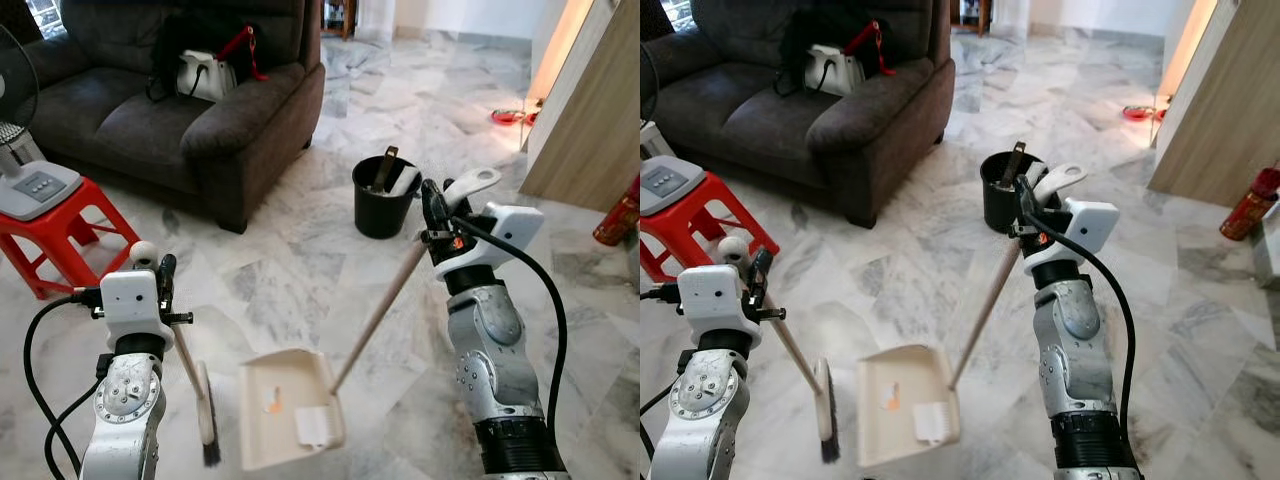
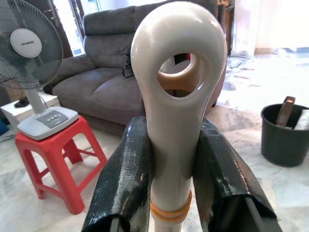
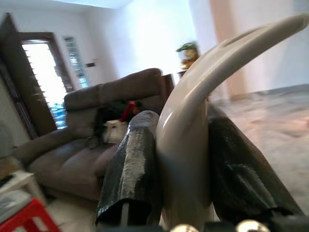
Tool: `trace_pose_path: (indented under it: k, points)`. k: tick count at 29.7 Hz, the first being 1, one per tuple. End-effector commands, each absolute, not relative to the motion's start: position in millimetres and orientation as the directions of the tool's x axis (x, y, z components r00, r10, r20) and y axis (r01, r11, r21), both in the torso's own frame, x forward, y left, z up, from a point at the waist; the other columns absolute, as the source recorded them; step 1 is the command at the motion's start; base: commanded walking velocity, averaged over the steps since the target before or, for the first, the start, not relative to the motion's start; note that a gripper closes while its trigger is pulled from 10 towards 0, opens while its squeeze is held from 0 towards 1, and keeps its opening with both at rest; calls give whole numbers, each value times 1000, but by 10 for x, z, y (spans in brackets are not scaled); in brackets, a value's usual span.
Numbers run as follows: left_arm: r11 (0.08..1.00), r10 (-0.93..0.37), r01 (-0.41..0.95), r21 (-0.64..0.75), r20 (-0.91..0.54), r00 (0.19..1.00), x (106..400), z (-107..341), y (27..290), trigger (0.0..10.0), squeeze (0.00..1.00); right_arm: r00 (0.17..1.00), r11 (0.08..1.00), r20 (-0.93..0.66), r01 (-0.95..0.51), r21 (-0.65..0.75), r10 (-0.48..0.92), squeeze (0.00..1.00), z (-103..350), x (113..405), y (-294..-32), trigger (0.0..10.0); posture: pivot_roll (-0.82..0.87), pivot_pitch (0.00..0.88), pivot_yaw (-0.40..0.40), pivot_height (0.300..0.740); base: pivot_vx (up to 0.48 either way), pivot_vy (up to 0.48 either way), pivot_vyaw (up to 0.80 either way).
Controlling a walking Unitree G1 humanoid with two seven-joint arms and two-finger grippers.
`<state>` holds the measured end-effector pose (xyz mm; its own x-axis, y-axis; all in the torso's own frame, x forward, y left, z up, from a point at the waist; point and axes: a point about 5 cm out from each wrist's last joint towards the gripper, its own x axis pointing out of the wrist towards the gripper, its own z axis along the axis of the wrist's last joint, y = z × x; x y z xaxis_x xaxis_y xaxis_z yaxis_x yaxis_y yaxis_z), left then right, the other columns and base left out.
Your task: Sweep floor
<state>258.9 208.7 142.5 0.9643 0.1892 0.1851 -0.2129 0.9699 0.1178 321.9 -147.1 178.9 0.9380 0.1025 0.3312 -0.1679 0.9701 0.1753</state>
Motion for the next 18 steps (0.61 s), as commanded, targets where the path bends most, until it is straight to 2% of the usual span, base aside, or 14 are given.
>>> trace_pose_path:
  k: [1, 8, 18]
  points:
    - [968, 185, -220, 118, 252, 950, 2579, 1550, 2101, 10000, 0, 917, 973, 397, -121, 196, 34, 0, 1958, 3245, -1521, 10000, 10, 72, 23, 740, 0, 0, 0]
    - [970, 181, -216, 113, 260, 948, 2586, 1566, 2097, 10000, 0, 922, 975, 388, -84, 206, -3, 0, 1957, 3260, -1608, 10000, 6, 63, 22, 740, 0, 0, 0]
    - [970, 179, -215, 116, 264, 948, 2597, 1577, 2098, 10000, 0, 926, 975, 377, -90, 204, 7, 0, 1950, 3272, -1571, 10000, 7, 61, 20, 740, 0, 0, -800]
